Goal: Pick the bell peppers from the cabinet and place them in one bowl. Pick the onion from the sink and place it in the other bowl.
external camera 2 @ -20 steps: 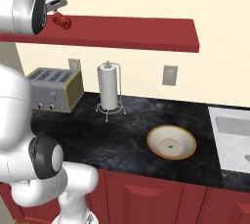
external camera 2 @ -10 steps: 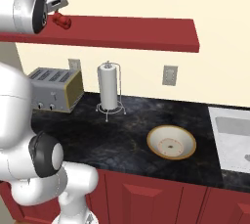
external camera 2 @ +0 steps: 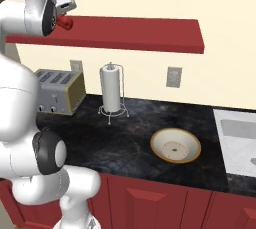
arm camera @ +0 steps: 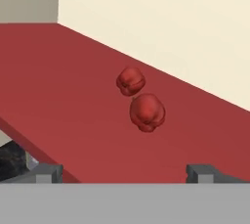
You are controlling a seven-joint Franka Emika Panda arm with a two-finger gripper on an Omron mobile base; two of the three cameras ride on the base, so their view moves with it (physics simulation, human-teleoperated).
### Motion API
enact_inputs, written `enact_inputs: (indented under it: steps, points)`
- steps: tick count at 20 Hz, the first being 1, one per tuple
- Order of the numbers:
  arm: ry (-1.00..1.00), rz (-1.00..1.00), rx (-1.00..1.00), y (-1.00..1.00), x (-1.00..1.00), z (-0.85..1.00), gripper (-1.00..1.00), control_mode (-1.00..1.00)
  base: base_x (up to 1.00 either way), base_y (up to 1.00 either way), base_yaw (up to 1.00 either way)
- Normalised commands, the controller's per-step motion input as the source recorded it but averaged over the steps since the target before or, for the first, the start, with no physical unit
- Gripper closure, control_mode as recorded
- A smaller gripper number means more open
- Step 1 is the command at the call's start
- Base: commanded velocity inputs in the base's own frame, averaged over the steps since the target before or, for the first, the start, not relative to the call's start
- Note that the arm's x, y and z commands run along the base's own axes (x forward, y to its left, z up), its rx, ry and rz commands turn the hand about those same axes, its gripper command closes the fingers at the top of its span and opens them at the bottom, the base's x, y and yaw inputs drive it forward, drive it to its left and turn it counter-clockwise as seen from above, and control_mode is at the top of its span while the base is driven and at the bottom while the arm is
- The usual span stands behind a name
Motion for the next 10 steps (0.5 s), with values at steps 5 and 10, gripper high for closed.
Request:
enact_inputs:
  steps: [5, 10]
  points:
    - [0.0, -0.01, 0.0, 0.0, 0.42, -0.12, -1.0, -1.0, 0.0, 0.0, 0.0]
    - [0.0, -0.03, 0.0, 0.01, 0.52, -0.1, -1.0, -1.0, 0.0, 0.0, 0.0]
